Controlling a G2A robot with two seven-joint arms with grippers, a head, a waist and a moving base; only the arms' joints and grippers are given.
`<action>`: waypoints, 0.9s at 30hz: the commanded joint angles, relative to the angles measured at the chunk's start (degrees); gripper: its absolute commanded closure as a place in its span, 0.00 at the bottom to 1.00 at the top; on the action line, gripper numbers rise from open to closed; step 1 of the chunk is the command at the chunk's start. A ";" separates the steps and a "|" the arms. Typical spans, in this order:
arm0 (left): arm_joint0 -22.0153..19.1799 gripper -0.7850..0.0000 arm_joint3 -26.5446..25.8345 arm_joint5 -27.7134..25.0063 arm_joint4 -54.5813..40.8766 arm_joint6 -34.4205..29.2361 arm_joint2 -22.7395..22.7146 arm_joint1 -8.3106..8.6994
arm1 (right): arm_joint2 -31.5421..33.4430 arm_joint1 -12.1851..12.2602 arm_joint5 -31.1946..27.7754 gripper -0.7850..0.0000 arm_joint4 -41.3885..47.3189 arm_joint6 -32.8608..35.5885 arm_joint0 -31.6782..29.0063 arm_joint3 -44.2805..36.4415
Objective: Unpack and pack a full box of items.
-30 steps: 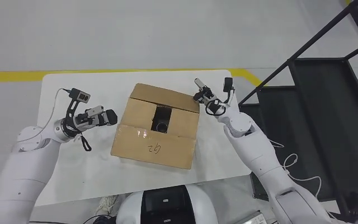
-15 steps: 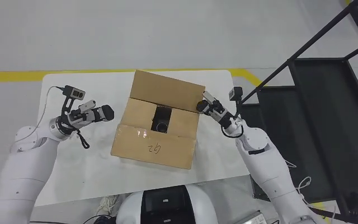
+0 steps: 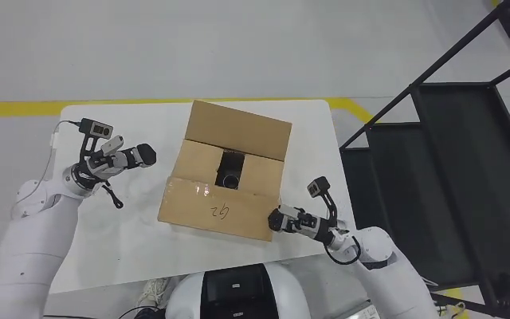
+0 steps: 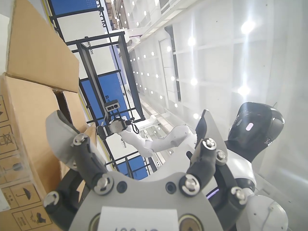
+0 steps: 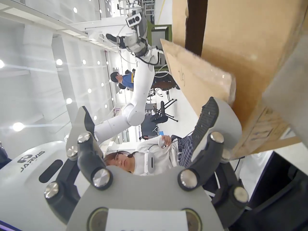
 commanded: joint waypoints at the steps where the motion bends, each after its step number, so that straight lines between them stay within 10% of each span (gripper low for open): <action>1: -0.06 0.00 0.10 0.21 0.08 -0.20 -0.11 -0.16 | -1.03 0.03 -0.06 0.00 -0.31 0.95 -0.54 -0.13; 10: 0.01 0.00 -0.50 0.77 0.66 -0.76 -0.78 -0.75 | -4.06 0.48 0.72 0.00 0.67 7.37 -2.21 -0.63; 27: -0.49 0.00 0.48 1.35 2.14 -1.34 -1.59 -1.70 | -4.20 0.46 3.20 0.00 -0.98 -6.01 0.39 4.93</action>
